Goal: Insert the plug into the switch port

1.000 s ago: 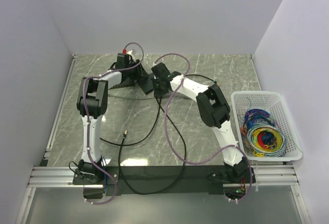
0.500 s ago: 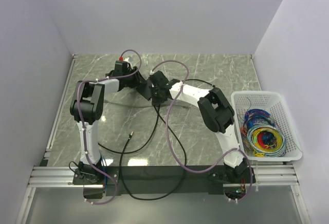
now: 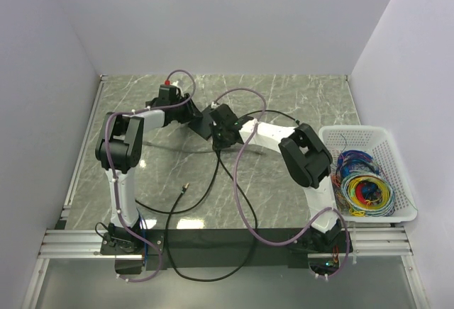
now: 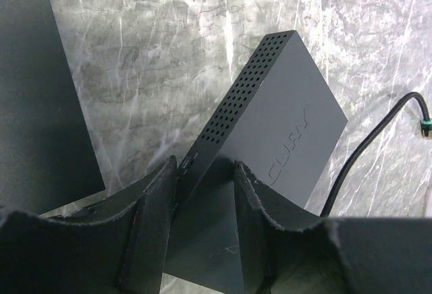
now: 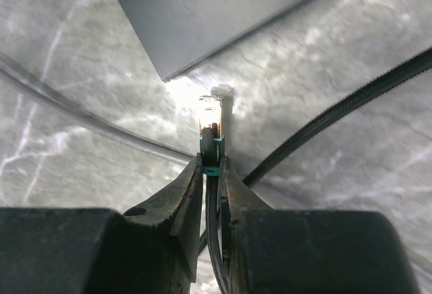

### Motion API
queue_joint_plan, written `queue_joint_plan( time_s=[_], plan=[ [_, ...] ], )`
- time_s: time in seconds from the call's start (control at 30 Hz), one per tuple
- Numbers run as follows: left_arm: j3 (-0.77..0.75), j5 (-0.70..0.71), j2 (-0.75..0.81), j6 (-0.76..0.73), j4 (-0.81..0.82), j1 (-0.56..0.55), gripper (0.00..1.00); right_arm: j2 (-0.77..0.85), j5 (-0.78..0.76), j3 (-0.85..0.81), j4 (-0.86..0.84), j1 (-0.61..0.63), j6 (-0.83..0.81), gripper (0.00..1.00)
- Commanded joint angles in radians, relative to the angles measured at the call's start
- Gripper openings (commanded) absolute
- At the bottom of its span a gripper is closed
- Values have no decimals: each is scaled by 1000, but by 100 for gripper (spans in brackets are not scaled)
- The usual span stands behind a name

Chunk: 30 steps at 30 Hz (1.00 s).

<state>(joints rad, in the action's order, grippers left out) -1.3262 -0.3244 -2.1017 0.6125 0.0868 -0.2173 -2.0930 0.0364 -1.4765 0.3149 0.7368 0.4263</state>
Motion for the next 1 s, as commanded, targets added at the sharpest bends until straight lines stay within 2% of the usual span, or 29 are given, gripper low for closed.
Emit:
queue_joint_plan(
  time_s=[0.0, 0.4, 0.67, 0.97],
  plan=[
    [-18, 21, -41, -59, -127, -2, 44, 62, -55, 38, 49, -11, -23, 0],
    [-126, -19, -103, -83, -125, -2, 45, 11, -56, -40, 58, -33, -37, 0],
    [-139, -48, -113, -105, -111, -4, 45, -59, -46, -155, 95, -50, -47, 0],
    [-137, -65, -110, -126, -110, -11, 46, -96, -39, -199, 104, -59, -52, 0]
  ],
)
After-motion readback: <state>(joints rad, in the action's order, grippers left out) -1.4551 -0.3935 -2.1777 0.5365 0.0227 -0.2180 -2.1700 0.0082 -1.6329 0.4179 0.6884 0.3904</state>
